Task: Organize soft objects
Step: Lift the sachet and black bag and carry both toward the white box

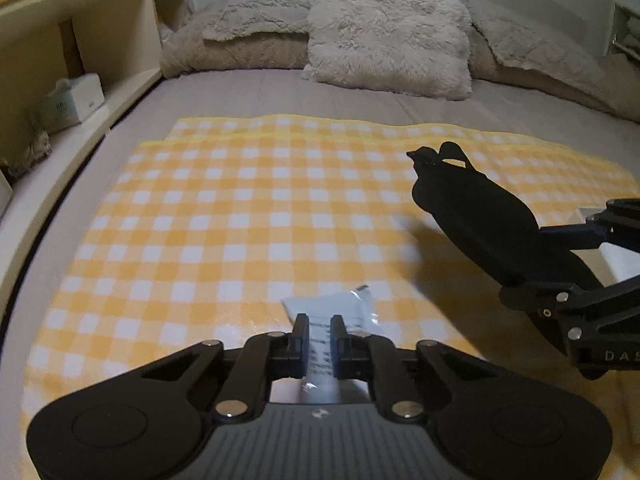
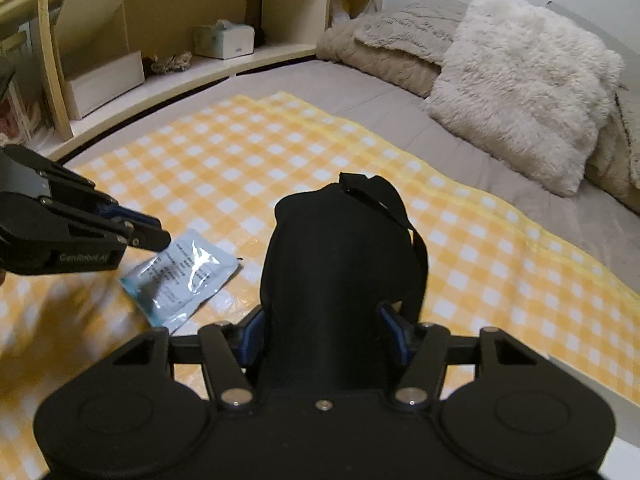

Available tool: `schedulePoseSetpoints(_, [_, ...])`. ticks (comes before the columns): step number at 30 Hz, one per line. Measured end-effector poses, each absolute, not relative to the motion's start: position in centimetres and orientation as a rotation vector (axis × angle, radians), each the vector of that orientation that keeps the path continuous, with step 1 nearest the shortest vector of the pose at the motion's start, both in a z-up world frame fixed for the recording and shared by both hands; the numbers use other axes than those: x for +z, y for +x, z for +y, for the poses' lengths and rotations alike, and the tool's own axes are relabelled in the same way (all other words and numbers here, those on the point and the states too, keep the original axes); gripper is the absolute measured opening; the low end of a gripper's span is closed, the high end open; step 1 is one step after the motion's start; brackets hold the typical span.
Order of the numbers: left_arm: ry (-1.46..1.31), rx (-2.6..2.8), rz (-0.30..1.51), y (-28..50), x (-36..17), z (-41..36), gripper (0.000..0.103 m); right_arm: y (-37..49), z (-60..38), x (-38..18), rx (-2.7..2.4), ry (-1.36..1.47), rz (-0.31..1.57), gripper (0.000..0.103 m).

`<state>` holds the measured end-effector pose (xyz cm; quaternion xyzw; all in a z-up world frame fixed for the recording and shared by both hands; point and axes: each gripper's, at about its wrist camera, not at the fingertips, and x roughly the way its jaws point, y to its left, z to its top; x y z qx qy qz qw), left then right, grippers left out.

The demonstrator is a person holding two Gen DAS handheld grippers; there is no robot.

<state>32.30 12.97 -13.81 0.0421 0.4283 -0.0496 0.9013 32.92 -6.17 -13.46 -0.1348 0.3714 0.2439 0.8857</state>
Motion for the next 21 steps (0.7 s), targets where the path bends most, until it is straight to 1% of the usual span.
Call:
schedulePoseSetpoints(1, [0.070,-0.103,0.890,32.2,-13.9,12.9,0.065,32.6,-6.3,-13.2,0.504,-0.276,0.774,0.061])
schedulePoseSetpoints(2, [0.046,-0.101,0.899,32.1,-14.1,12.8,0.083,32.4,-6.4,-13.0,0.503,-0.273,0.775,0.061])
schedulePoseSetpoints(5, [-0.008,-0.061,0.900,32.3,-14.8,12.5,0.084,31.9,-6.5,-12.7,0.497,-0.275,0.772,0.062])
schedulePoseSetpoints(7, [0.012,-0.048,0.919,32.7,-15.3,11.8,0.086,31.6,-6.7,-12.5,0.499,-0.275,0.769,0.062])
schedulePoseSetpoints(13, [0.085,-0.012,0.978,33.8,-18.1,10.1,0.084,31.6,-7.0,-12.4,0.504,-0.255,0.765,0.062])
schedulePoseSetpoints(15, [0.131,-0.002,0.971,33.8,-18.5,9.5,0.076,31.8,-7.2,-12.6,0.505,-0.249,0.769,0.062])
schedulePoseSetpoints(17, [0.134,-0.003,0.973,33.9,-18.5,9.3,0.057,31.8,-7.2,-12.8,0.505,-0.250,0.771,0.062])
schedulePoseSetpoints(18, [0.129,-0.003,0.972,33.9,-18.3,9.3,0.054,31.8,-7.3,-12.9,0.505,-0.253,0.773,0.062])
schedulePoseSetpoints(20, [0.107,-0.006,0.971,33.9,-18.0,9.6,0.043,31.9,-7.3,-13.0,0.499,-0.255,0.777,0.062])
schedulePoseSetpoints(21, [0.108,-0.007,0.967,33.8,-17.9,9.7,0.043,31.9,-7.4,-13.1,0.494,-0.254,0.779,0.062])
